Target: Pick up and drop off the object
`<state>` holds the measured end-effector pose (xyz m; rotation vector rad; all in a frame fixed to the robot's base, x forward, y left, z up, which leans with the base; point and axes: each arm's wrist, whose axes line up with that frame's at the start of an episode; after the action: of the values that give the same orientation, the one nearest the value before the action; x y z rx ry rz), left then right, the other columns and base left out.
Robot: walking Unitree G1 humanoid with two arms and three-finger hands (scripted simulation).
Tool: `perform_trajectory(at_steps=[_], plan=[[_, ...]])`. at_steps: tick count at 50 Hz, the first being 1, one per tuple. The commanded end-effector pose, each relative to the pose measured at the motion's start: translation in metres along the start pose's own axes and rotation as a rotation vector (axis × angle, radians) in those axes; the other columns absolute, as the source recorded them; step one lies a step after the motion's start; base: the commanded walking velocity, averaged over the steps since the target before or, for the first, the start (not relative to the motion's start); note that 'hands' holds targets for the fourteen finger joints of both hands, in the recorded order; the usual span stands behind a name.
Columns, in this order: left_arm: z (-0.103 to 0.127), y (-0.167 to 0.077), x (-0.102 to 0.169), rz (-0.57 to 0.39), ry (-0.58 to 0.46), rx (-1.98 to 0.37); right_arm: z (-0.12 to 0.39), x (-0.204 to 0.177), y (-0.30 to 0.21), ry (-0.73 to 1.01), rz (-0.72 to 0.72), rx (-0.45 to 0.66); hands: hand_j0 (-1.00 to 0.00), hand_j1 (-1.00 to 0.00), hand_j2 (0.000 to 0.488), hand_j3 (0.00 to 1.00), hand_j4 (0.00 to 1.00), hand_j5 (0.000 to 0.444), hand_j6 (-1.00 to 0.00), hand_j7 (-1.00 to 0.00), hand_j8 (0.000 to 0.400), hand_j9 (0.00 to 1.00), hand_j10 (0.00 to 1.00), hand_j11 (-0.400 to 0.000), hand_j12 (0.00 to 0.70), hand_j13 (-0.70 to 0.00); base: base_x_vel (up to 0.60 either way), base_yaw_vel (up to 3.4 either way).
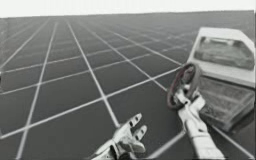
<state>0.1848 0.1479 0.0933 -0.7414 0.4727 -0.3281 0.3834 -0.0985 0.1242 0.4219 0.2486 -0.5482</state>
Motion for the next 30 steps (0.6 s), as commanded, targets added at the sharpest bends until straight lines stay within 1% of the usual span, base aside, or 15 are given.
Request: perform_trajectory(at_steps=[1, 30], plan=[[0.0001, -0.0025, 0.0020, -0.001, 0.009, 0.008, 0.0051, 0.0030, -0.0034, -0.019, -0.004, 0.018, 0.00, 0.00, 0.000, 1.00, 1.00, 0.000, 0.00, 0.00, 0.000, 1.00, 1.00, -0.400, 0.000, -0.700, 0.57, 0.06], [0.0001, -0.0025, 0.0020, -0.001, 0.009, 0.008, 0.0051, 0.0030, -0.0034, -0.019, -0.004, 0.018, 0.00, 0.00, 0.000, 1.00, 1.00, 0.000, 0.00, 0.00, 0.000, 1.00, 1.00, -0.400, 0.000, -0.700, 0.57, 0.04]])
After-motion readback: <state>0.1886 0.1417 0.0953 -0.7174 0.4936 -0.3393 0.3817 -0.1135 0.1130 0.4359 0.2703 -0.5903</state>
